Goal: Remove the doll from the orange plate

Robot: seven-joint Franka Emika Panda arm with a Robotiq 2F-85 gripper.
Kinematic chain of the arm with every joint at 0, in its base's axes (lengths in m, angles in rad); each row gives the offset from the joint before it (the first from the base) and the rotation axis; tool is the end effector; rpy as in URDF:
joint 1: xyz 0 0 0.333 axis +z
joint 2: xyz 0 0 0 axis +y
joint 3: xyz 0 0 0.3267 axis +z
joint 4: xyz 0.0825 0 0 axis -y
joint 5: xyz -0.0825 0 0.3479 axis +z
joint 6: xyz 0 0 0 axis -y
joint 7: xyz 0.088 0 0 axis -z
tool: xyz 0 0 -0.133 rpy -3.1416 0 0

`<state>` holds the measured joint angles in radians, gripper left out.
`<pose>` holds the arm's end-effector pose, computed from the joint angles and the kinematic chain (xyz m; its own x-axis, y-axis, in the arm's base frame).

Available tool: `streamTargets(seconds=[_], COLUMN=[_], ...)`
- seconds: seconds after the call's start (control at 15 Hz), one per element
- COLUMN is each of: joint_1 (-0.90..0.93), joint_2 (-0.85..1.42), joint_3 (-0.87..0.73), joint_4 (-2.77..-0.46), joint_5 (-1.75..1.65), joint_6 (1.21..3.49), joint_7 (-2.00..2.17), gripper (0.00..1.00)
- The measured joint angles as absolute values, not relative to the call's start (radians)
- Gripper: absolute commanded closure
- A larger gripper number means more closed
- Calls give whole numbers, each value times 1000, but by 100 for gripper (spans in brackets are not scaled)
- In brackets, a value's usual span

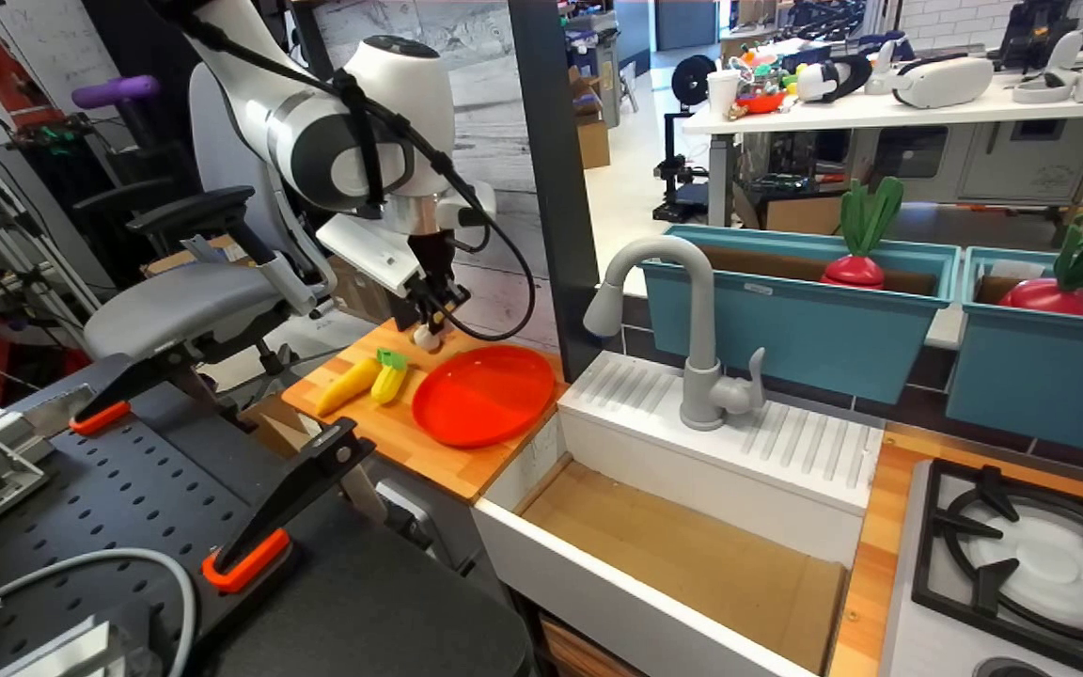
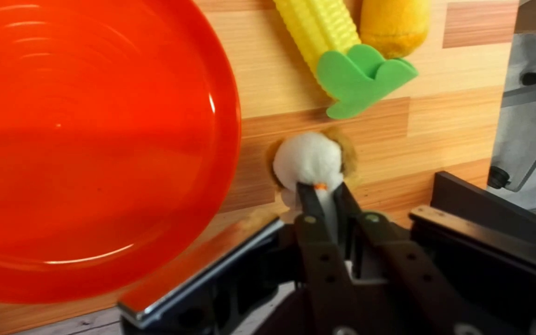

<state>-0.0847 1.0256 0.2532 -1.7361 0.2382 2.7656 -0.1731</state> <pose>0.6164 0.0905 0.0210 0.9999 -0.0041 0.0128 -0.0001 -0.9543 -0.2990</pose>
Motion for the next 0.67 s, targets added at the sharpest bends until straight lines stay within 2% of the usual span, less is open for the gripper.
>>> streamTargets(seconds=[0.07,0.13,0.27,0.67], joint_1=[-81,-78,-68,-55], joint_2=[1031,1036,1047,1061], joint_3=[249,245,237,230], joint_4=[-1731,-1727,-1716,-1701], joint_5=[238,238,237,230], joint_6=[2765,2765,2764,2758], joint_7=[-173,-172,-169,-159], gripper=[61,60,49,5])
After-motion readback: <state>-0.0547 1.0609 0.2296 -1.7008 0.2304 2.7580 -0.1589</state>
